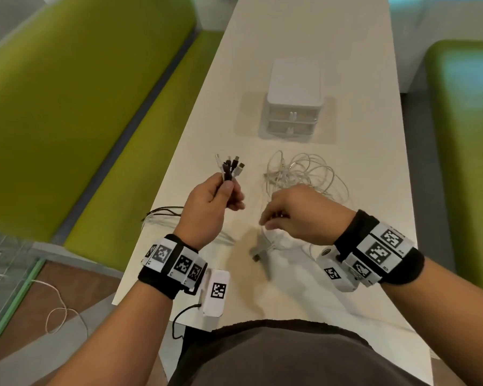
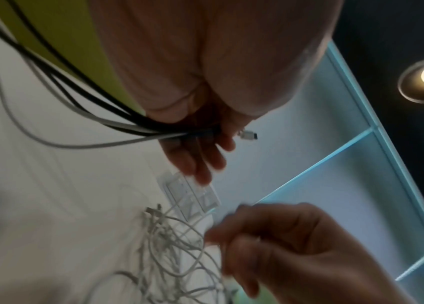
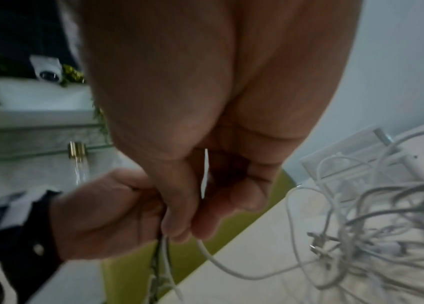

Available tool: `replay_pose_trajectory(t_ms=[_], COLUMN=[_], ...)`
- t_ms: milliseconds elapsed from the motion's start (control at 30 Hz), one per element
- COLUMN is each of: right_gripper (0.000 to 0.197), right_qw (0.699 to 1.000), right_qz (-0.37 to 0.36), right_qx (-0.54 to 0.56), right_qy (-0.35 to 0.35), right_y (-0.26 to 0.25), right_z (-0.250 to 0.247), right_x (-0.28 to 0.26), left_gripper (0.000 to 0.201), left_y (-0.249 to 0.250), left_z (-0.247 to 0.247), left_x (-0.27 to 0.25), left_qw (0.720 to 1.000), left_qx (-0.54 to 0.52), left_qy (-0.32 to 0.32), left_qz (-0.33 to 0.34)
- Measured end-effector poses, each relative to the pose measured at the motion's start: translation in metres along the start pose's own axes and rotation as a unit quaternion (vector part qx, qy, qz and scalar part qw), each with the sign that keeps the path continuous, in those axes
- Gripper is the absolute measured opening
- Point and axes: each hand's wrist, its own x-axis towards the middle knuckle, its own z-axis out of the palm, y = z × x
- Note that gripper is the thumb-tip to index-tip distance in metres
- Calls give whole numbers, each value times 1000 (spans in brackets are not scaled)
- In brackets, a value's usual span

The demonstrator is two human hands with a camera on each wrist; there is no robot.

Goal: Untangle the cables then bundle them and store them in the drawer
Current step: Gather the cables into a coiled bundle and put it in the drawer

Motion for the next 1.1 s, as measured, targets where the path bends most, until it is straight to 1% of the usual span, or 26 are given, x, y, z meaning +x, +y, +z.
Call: replay_pose_trajectory(t_ms=[67,133,200,267,367,467,600,667,700,767,833,867,900,933,967,1000,1033,1067,1100], right_gripper=[16,19,16,16,15,16,18,26,33,43,41,38,36,35,34,32,29,28,30], right_qw=[998,989,977,967,955,951,934,928,933,950,962,962,954,939,913,878,843,823,833], right_qz=[-19,-17,-4,20,48,44,39,29,21,6,8,16,29,47,68,83,93,96,99], right_qx=[57,136,186,201,218,224,242,249,237,215,209,211,227,268,337,427,504,547,539], right_qy=[15,50,101,156,197,211,260,277,271,225,175,175,192,213,218,200,161,118,79], right_y=[-12,-19,-20,-15,-4,0,0,1,1,3,4,3,2,0,-2,-5,-5,-4,-1], right_z=[-7,-16,-25,-31,-32,-26,-18,-17,-16,-12,-7,-4,0,4,8,14,20,27,33], right_x=[-4,-6,-7,-8,-9,-9,-7,-7,-6,-4,0,1,2,3,4,5,5,4,2], left_gripper=[28,25,23,25,26,25,25,25,25,21,17,19,20,20,21,24,26,26,26], left_y=[3,3,4,6,6,4,4,6,7,8,10,10,11,11,13,15,18,22,24], left_z=[9,18,25,31,35,38,38,38,40,42,42,42,41,41,39,37,36,33,31], left_x=[2,2,-1,-4,-6,-7,-6,-5,-4,-3,-2,-2,-2,-2,-1,0,2,5,8], left_qw=[998,991,975,960,953,952,951,953,954,953,955,958,962,963,964,964,963,961,959], left_qx=[-52,-112,-191,-239,-246,-236,-227,-212,-205,-206,-196,-182,-173,-178,-190,-206,-225,-244,-259], left_qy=[-33,-60,-88,-104,-120,-134,-138,-144,-145,-146,-151,-154,-154,-150,-140,-122,-100,-73,-44], left_qz=[-15,-36,-71,-104,-131,-139,-156,-163,-164,-166,-163,-158,-147,-133,-119,-111,-109,-109,-107])
